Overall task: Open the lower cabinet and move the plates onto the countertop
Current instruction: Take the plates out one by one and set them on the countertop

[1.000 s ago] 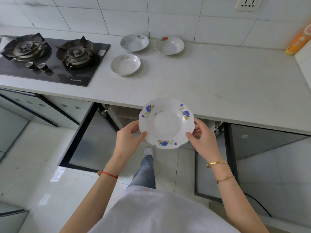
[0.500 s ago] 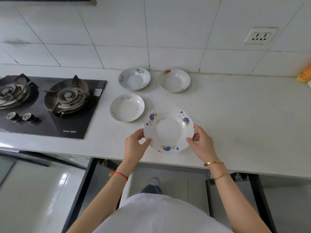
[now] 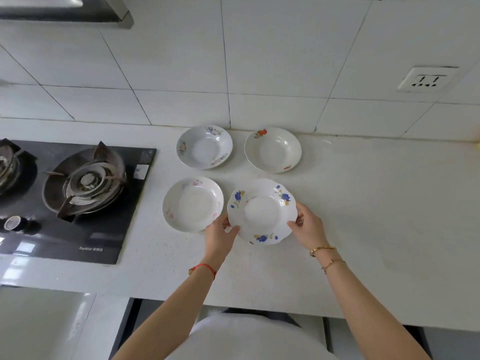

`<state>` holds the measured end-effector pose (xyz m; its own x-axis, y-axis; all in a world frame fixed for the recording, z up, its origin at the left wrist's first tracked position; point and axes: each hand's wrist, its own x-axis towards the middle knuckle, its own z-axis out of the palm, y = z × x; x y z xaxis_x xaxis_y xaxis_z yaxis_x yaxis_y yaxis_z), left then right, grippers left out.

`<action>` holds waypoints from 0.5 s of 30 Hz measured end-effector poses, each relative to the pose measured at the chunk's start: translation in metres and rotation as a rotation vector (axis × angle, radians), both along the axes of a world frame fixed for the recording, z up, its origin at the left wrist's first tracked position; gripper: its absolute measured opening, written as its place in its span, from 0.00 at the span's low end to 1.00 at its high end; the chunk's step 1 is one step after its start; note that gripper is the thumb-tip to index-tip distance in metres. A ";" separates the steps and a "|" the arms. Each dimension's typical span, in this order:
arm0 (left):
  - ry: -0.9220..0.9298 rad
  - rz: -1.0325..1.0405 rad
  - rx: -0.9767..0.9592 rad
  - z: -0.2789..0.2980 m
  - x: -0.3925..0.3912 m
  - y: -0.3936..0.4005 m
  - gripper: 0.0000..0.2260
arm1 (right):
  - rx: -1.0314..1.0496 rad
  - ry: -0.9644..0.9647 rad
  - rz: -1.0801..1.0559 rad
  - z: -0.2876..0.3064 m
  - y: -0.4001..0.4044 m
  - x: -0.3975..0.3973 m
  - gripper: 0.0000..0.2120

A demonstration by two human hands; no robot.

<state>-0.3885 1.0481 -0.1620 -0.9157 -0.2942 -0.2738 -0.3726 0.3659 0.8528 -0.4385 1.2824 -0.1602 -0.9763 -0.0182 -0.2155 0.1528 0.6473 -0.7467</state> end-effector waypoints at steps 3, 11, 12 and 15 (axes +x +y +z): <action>-0.045 0.015 0.021 -0.010 -0.012 0.005 0.12 | 0.006 -0.028 -0.003 -0.008 0.002 -0.013 0.24; -0.107 -0.015 0.010 -0.026 -0.029 0.009 0.13 | 0.011 -0.066 -0.007 -0.026 0.005 -0.029 0.23; -0.109 -0.013 -0.004 -0.027 -0.031 0.009 0.14 | 0.009 -0.058 -0.009 -0.027 0.005 -0.030 0.24; -0.109 -0.015 -0.046 -0.030 -0.035 0.009 0.13 | 0.009 -0.047 -0.004 -0.028 0.005 -0.032 0.24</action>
